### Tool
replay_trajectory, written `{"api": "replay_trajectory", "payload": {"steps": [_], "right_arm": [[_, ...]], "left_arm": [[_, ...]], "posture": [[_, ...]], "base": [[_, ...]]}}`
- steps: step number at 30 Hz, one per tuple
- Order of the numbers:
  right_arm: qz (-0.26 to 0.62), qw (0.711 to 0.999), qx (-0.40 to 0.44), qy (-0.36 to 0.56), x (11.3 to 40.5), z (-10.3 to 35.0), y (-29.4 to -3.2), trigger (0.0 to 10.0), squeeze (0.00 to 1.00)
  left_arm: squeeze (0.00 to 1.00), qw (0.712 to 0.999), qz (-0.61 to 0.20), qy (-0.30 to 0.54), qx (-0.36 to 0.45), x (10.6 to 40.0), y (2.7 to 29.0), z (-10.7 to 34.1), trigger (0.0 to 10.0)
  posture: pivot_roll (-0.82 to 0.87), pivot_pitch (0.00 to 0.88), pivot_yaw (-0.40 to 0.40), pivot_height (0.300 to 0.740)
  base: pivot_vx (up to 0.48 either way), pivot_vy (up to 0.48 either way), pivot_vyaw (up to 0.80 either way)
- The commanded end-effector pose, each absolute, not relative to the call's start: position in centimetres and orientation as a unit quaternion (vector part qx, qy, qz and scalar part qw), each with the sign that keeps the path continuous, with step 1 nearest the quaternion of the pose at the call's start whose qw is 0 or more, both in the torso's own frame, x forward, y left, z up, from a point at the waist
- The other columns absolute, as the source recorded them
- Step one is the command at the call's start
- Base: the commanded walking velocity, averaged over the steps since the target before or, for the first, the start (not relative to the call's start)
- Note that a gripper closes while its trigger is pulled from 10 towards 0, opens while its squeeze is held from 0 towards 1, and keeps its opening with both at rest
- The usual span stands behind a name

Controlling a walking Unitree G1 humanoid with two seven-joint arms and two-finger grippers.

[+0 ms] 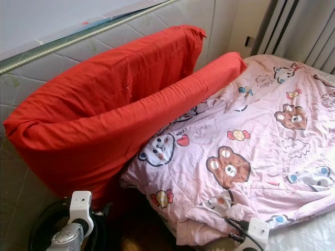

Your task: Clean up the room

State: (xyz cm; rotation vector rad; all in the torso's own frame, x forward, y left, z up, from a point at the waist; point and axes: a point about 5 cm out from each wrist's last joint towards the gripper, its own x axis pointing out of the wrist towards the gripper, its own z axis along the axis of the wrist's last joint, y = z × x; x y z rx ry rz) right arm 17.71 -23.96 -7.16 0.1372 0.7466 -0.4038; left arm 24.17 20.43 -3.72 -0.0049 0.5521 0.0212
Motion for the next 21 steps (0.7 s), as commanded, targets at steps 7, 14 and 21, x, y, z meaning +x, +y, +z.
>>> {"api": "replay_trajectory", "payload": {"steps": [7, 14, 21], "right_arm": [[-0.189, 0.907, 0.063, 0.37, 17.47, -7.42, -23.47, 10.0, 0.0], [-0.185, 0.908, 0.061, 0.372, 17.41, -7.46, -23.44, 10.0, 0.0], [-0.181, 0.907, 0.058, 0.377, 17.13, -7.67, -23.12, 10.0, 0.0]], "left_arm": [[0.0, 0.957, 0.017, 0.288, -0.004, 23.3, 20.81, -4.31, 10.0], [0.0, 0.954, 0.017, 0.3, -0.002, 22.64, 20.81, -4.77, 10.0], [0.0, 0.955, 0.02, 0.297, -0.003, 22.52, 21.15, -4.75, 10.0]], "posture": [[0.08, 0.067, 0.017, 0.74], [0.07, 0.06, 0.019, 0.74], [0.08, 0.055, 0.023, 0.74]], "base": [[0.0, 0.0, 0.0], [0.0, 0.0, 0.0], [0.0, 0.0, 0.0]]}}
